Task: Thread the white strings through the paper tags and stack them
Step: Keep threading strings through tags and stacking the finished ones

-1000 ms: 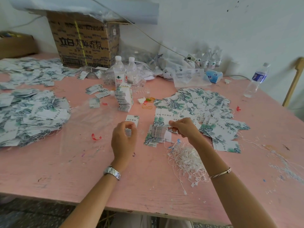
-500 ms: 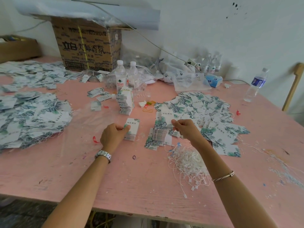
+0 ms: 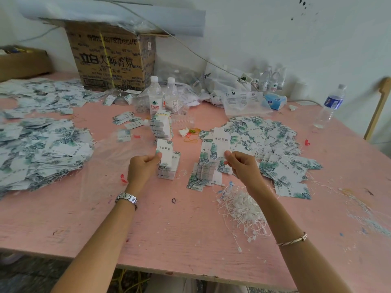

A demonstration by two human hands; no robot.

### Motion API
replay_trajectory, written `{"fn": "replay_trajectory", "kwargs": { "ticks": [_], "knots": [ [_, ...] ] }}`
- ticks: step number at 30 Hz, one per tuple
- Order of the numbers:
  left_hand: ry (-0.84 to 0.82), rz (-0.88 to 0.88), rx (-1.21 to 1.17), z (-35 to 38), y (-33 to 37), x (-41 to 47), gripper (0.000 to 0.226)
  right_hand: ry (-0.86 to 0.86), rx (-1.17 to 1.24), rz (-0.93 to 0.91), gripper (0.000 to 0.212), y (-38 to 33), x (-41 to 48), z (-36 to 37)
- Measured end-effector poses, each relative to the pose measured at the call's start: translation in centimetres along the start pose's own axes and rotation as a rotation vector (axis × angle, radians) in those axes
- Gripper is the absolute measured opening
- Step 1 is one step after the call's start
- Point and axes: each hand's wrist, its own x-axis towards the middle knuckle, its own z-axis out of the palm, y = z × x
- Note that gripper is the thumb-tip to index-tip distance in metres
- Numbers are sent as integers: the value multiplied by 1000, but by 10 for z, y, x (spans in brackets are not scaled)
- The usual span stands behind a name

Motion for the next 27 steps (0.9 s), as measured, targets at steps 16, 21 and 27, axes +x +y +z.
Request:
{"fn": "replay_trajectory", "kwargs": {
  "ticks": [16,21,27],
  "knots": [
    [-177,47,-391,41,24,-85,9,-94,-23,-126,29,10,-52,24],
    [-186,109,-330,50,12,-95,8,-144,37,-89,30,19,-61,22],
    [-228,108,-281,61,6,-102,8,-235,61,-39,28,28,-57,10]
  ]
}}
